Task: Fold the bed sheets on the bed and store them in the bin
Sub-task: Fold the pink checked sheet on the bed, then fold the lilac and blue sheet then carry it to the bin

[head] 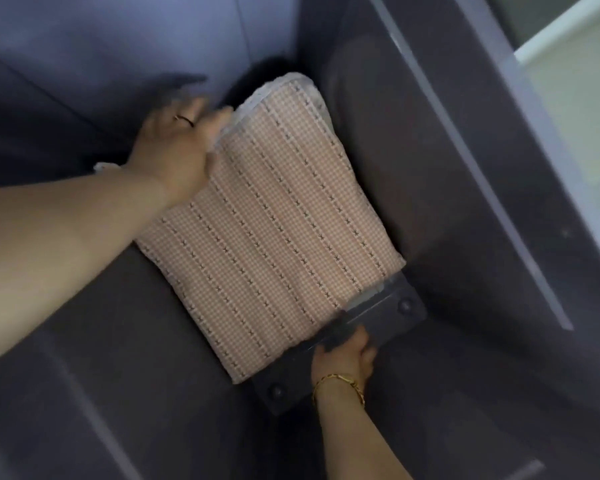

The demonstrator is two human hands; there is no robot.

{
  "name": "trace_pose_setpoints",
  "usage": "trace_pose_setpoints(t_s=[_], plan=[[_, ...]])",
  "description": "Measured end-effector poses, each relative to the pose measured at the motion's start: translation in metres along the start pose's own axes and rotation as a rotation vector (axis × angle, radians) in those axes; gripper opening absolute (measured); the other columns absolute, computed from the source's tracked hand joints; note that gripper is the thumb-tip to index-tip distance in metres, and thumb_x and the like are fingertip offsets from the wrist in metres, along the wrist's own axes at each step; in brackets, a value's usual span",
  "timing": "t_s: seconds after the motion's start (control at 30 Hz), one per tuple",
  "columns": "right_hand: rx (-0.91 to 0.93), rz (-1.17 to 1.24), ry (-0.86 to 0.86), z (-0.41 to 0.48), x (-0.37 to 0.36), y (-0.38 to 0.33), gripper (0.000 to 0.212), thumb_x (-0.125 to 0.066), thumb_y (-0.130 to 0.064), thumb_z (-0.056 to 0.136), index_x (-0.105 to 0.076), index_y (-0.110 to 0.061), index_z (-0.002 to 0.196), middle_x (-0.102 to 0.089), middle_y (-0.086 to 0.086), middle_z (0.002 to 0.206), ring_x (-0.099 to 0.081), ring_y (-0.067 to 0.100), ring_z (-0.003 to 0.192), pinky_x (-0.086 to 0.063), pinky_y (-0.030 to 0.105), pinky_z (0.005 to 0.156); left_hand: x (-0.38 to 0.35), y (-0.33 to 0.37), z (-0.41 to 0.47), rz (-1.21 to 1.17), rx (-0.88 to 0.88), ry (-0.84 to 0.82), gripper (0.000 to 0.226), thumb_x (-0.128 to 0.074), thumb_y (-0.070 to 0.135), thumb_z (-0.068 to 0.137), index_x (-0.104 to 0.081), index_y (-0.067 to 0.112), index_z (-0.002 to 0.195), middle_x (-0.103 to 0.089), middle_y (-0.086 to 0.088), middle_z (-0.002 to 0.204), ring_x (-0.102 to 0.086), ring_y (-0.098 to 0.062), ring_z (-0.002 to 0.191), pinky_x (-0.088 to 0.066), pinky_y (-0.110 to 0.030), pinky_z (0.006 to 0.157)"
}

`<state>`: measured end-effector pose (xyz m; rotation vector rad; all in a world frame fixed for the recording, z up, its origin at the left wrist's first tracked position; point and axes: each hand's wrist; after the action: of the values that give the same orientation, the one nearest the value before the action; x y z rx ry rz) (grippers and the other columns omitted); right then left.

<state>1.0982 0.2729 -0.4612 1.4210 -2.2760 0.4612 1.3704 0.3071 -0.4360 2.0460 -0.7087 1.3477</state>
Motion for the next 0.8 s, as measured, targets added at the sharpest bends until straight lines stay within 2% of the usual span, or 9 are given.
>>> trace_pose_setpoints(t_s=[0.03, 0.1, 0.13, 0.17, 0.23, 0.27, 0.6, 0.7, 0.8], plan=[[0.228, -0.279, 0.086, -0.001, -0.003, 0.004, 0.077, -0.06, -0.025, 0.086, -0.01, -0.025, 0.145, -0.014, 0.016, 0.151, -0.018, 0.031, 0.136, -0.026, 0.041, 0.109, -0.007, 0.004, -0.006, 0.06, -0.069, -0.063, 0.067, -0.053, 0.018, 0.09, -0.02, 0.016, 0.147, -0.013, -0.017, 0.154, -0.013, -0.034, 0.139, -0.009, -0.042, 0.112], [0.719, -0.604, 0.334, 0.002, -0.01, -0.002, 0.106, -0.082, -0.038, 0.059, -0.019, -0.023, 0.142, -0.027, 0.024, 0.146, -0.022, 0.034, 0.131, -0.026, 0.05, 0.103, -0.026, 0.01, -0.016, 0.241, -0.161, -0.259, 0.076, -0.045, 0.035, 0.094, 0.011, 0.025, 0.145, 0.013, -0.008, 0.155, 0.009, -0.026, 0.142, 0.009, -0.04, 0.113], [0.821, -0.718, 0.312, 0.0, -0.013, -0.014, 0.113, -0.083, -0.044, 0.051, -0.02, -0.02, 0.141, -0.027, 0.023, 0.147, -0.022, 0.034, 0.131, -0.024, 0.053, 0.099, -0.035, 0.009, -0.019, 0.317, -0.164, -0.348, 0.081, -0.042, 0.043, 0.094, 0.023, 0.027, 0.138, 0.021, -0.006, 0.153, 0.017, -0.024, 0.141, 0.014, -0.041, 0.112], [0.851, -0.878, 0.239, 0.005, -0.013, -0.024, 0.116, -0.078, -0.048, 0.06, -0.003, -0.021, 0.144, -0.005, 0.019, 0.154, -0.01, 0.034, 0.137, -0.015, 0.053, 0.103, -0.043, 0.007, -0.019, 0.338, -0.119, -0.422, 0.086, -0.044, 0.048, 0.091, 0.028, 0.028, 0.135, 0.026, -0.005, 0.152, 0.021, -0.023, 0.14, 0.016, -0.042, 0.111], [0.781, -1.024, 0.011, 0.024, -0.011, -0.037, 0.107, -0.053, -0.049, 0.086, 0.044, -0.028, 0.125, 0.045, 0.007, 0.136, 0.028, 0.028, 0.135, 0.012, 0.052, 0.106, -0.052, -0.006, -0.016, 0.266, 0.054, -0.495, 0.099, -0.054, 0.052, 0.085, 0.025, 0.03, 0.14, 0.028, -0.003, 0.151, 0.022, -0.024, 0.14, 0.014, -0.046, 0.111], [0.683, -1.096, -0.054, 0.032, -0.006, -0.043, 0.101, -0.047, -0.049, 0.09, 0.048, -0.026, 0.116, 0.05, 0.005, 0.13, 0.035, 0.027, 0.131, 0.017, 0.051, 0.105, -0.057, -0.014, -0.013, 0.248, 0.113, -0.513, 0.103, -0.057, 0.053, 0.082, 0.024, 0.031, 0.142, 0.028, -0.002, 0.151, 0.023, -0.025, 0.14, 0.012, -0.047, 0.112], [0.61, -1.167, -0.101, 0.074, -0.023, -0.051, 0.1, -0.048, -0.049, 0.089, 0.046, -0.024, 0.114, 0.053, 0.006, 0.119, 0.036, 0.03, 0.132, 0.019, 0.054, 0.105, -0.09, -0.034, 0.008, 0.412, 0.109, -0.561, 0.108, -0.053, 0.062, 0.08, 0.03, 0.028, 0.139, 0.032, -0.003, 0.149, 0.022, -0.027, 0.14, 0.009, -0.049, 0.112], [0.61, -1.18, -0.149, 0.07, -0.016, -0.056, 0.101, -0.052, -0.043, 0.089, 0.041, -0.026, 0.125, 0.049, 0.005, 0.131, 0.033, 0.029, 0.134, 0.015, 0.053, 0.108, -0.079, -0.023, 0.003, 0.467, 0.135, -0.581, 0.097, -0.05, 0.054, 0.087, 0.025, 0.027, 0.142, 0.027, -0.004, 0.151, 0.018, -0.027, 0.141, 0.006, -0.048, 0.113], [0.617, -1.179, -0.224, 0.06, 0.001, -0.067, 0.09, -0.051, -0.035, 0.091, 0.021, -0.026, 0.143, 0.033, 0.004, 0.149, 0.022, 0.027, 0.14, 0.003, 0.046, 0.114, -0.055, -0.012, -0.002, 0.483, 0.146, -0.597, 0.073, -0.042, 0.038, 0.096, 0.009, 0.023, 0.147, 0.013, -0.004, 0.156, 0.004, -0.025, 0.143, -0.003, -0.04, 0.116]])
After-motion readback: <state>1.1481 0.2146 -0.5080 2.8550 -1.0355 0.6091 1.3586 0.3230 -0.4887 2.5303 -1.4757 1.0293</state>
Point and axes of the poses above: each hand's wrist, its own z-axis towards the middle knuckle, its own x-axis out of the back of the hand, y = z × x
